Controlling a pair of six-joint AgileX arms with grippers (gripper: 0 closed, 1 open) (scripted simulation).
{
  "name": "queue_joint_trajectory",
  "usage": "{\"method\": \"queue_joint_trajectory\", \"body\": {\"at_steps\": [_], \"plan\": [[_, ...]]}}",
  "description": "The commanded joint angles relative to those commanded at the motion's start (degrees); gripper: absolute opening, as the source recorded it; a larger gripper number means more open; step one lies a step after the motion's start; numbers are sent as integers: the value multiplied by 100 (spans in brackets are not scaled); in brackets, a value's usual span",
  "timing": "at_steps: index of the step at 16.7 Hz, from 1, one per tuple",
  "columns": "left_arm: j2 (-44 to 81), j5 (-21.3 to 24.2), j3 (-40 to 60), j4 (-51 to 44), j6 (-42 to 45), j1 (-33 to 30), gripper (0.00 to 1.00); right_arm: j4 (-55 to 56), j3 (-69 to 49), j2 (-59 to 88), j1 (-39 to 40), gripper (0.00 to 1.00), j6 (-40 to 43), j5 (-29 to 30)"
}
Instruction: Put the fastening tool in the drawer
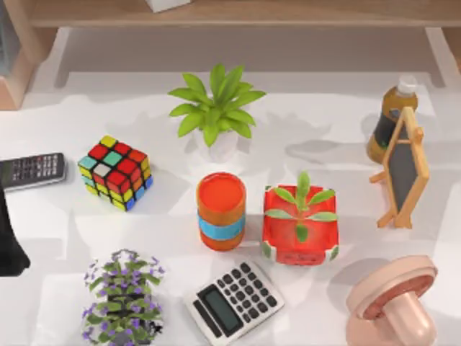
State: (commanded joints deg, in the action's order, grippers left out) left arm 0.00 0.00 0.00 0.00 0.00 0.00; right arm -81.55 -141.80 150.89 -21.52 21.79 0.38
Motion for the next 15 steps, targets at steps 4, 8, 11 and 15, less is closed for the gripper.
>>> {"method": "queue_joint_trajectory", "body": {"at_steps": [4,8,11,15], "plan": [[0,0,0,0,0,0,100,794,898,-589,-11,100,496,-256],[0,0,0,0,0,0,100,2403,2232,-1588,-102,100,1282,-759],[0,0,0,0,0,0,100,4061,3350,-2407,-337,100,1977,-1220],[0,0,0,0,0,0,100,6675,4935,-3349,-912,100,2985,-1837]]}}
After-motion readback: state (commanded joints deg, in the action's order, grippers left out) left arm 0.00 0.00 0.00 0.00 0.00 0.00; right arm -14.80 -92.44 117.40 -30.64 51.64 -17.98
